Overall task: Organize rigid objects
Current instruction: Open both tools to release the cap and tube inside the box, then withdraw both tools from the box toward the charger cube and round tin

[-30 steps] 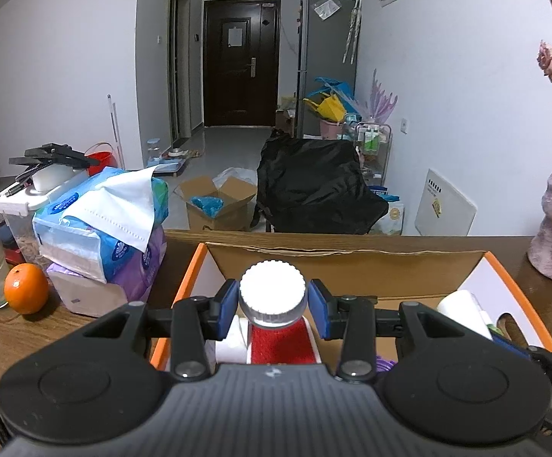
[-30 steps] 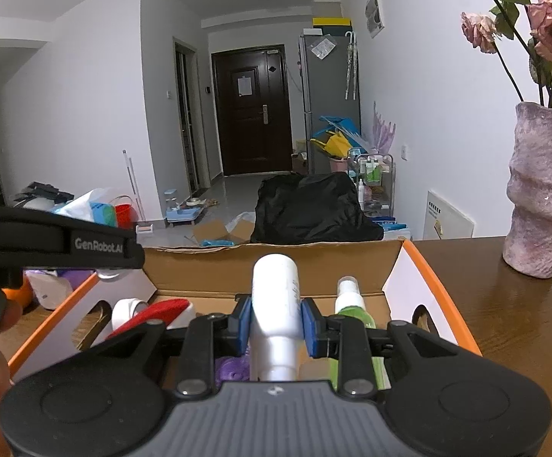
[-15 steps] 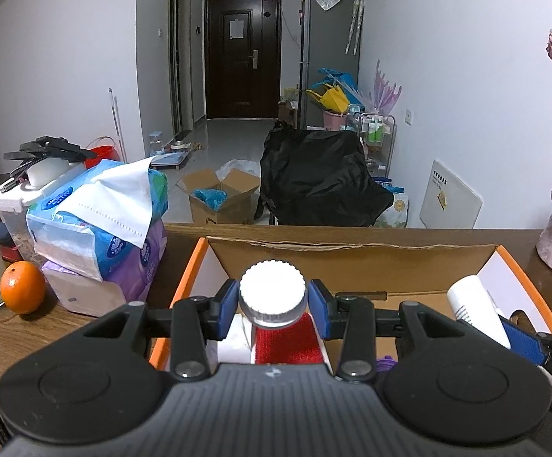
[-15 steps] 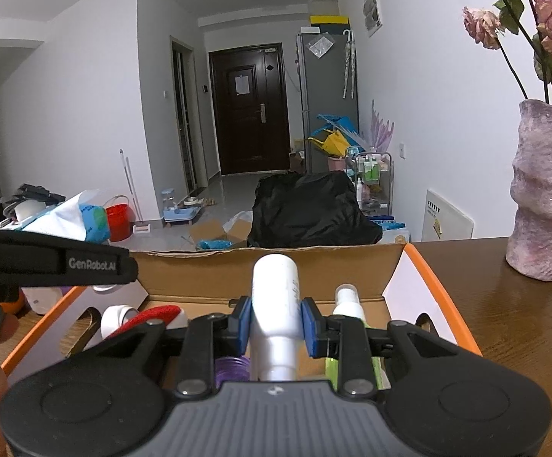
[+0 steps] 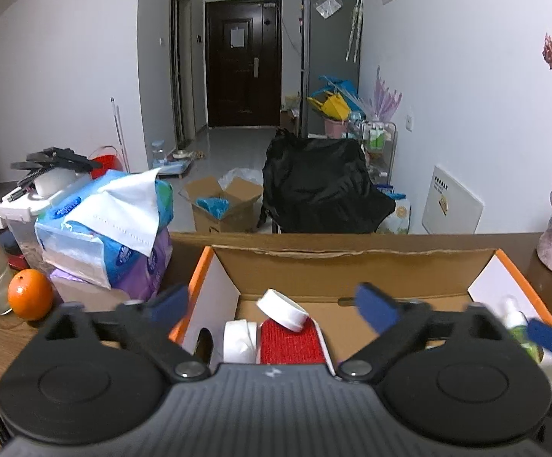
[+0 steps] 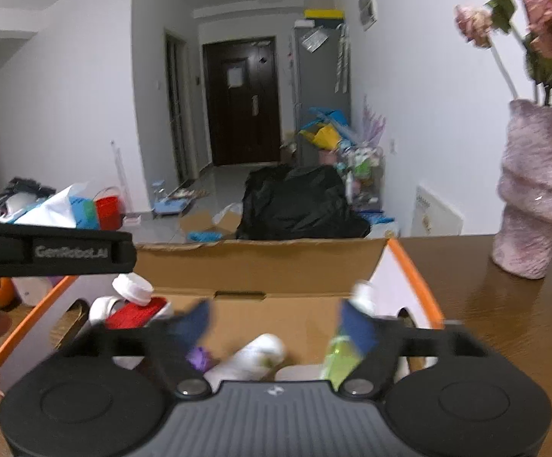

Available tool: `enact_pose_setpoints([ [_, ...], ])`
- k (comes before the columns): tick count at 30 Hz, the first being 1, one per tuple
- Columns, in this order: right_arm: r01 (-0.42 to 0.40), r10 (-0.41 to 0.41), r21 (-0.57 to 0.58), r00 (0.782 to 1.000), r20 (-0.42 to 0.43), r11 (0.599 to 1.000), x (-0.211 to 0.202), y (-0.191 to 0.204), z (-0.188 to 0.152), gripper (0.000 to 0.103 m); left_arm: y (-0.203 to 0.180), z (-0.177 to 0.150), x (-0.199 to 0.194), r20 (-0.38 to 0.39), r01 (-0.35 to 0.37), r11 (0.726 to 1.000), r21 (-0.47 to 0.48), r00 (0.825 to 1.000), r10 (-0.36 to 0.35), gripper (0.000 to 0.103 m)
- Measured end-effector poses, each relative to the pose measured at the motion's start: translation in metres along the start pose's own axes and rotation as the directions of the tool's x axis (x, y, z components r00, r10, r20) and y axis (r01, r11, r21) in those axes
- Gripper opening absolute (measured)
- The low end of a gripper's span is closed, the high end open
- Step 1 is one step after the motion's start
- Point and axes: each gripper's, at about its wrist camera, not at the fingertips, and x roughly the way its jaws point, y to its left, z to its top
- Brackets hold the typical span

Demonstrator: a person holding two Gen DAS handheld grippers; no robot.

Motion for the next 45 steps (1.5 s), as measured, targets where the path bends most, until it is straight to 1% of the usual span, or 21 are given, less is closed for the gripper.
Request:
enact_pose_setpoints([
  [1, 0.008, -0.008, 0.0, 1.0, 0.017, 1.0, -0.002, 0.0, 0.0, 0.097, 0.0, 0.0, -0.001, 0.004, -0.003, 1.0, -0.004, 1.0, 0.003, 0.103],
  [6, 0.013, -0.013, 0.007, 0.999, 0.034, 1.0, -0.005, -0.004, 0.001, 0.103, 0.0, 0.001, -0.002, 0.004, -0.001, 1.0, -0.002, 1.0, 0.001, 0.103],
  [17, 0.036, -0.036, 0.002, 0.999, 0.033, 0.999, -0.009, -0.005, -0.001, 0.103, -0.001, 0.0, -0.004, -0.002, -0.003, 1.0, -0.009, 1.0, 0.003, 0.103],
  [22, 0.043, -0.043, -0.003, 0.999, 0.033, 0.999, -0.014, -0.007, -0.003, 0.103, 0.0, -0.002, -0.01, 0.008, -0.007, 1.0, -0.004, 1.0, 0.007, 0.103],
  [30, 0.043, -0.043, -0.016, 0.999, 0.03, 0.999, -0.025, -0.011, -0.006, 0.103, 0.003, -0.007, -0.028, 0.033, 0.006, 1.0, -0.002, 0.999, -0.006, 0.103],
  [38, 0.022, -0.021, -0.025, 0.999, 0.029, 0.999, -0.041, -0.015, -0.012, 0.103, 0.004, -0.015, -0.051, 0.055, 0.015, 1.0, 0.009, 0.998, -0.015, 0.103],
  [41, 0.015, -0.014, -0.03, 0.999, 0.033, 0.999, -0.048, -0.016, -0.013, 0.103, 0.004, -0.021, -0.058, 0.053, 0.017, 1.0, 0.016, 0.998, -0.018, 0.103],
  [45, 0.005, -0.004, -0.036, 0.999, 0.032, 0.999, -0.057, -0.017, -0.017, 0.103, 0.006, -0.03, -0.067, 0.038, 0.031, 1.0, -0.001, 0.999, -0.031, 0.103],
])
